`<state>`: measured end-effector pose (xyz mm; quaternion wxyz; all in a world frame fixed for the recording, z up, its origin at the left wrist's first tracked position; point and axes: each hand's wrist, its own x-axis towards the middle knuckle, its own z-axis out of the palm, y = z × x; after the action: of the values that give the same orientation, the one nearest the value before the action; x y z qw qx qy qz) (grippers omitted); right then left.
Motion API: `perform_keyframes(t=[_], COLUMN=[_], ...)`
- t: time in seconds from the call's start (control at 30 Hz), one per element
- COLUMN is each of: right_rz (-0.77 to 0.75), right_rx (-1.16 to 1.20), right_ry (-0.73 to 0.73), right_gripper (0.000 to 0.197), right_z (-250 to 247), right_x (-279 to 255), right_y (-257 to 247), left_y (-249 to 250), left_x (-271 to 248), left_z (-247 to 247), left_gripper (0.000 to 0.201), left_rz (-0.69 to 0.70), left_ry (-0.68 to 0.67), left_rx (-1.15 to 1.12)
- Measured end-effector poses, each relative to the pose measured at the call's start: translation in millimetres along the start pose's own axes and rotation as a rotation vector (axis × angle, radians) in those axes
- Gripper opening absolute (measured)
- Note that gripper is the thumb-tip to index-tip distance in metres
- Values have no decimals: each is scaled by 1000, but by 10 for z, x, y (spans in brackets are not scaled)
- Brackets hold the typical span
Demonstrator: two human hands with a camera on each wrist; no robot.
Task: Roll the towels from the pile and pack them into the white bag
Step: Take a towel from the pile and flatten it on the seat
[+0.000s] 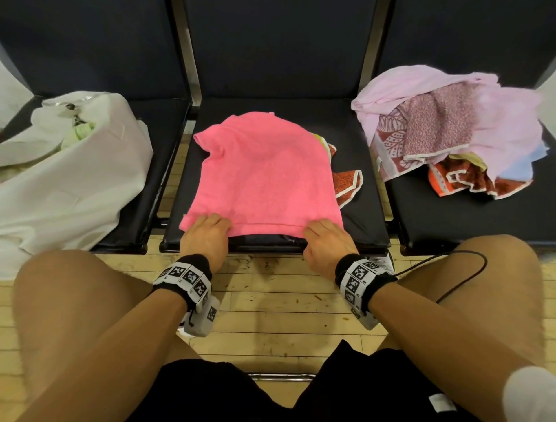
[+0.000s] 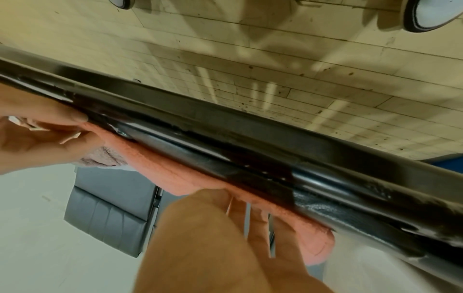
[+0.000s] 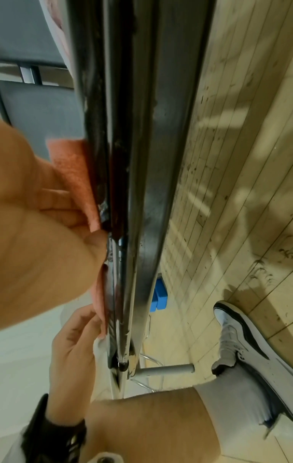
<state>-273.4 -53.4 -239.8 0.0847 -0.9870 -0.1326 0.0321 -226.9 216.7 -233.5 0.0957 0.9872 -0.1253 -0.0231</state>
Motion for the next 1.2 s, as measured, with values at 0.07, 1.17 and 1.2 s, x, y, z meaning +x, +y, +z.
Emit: perform_keyframes(t=[0.07,1.17,1.2], right_rz=[-15,42,45], right_rx=[-10,101,104], right_ry=[17,156,159], right_gripper=[26,20,20], right_z=[16,-6,-14], right_x=[-33,46,37], right_y=[2,125,121], left_y=[7,57,50], left_x=[-20,7,-5], left_z=[1,26,35], left_gripper=[23,23,22], left_rz=[-6,55,55], left_ry=[-5,12,11], left_rx=[-5,-59,-60])
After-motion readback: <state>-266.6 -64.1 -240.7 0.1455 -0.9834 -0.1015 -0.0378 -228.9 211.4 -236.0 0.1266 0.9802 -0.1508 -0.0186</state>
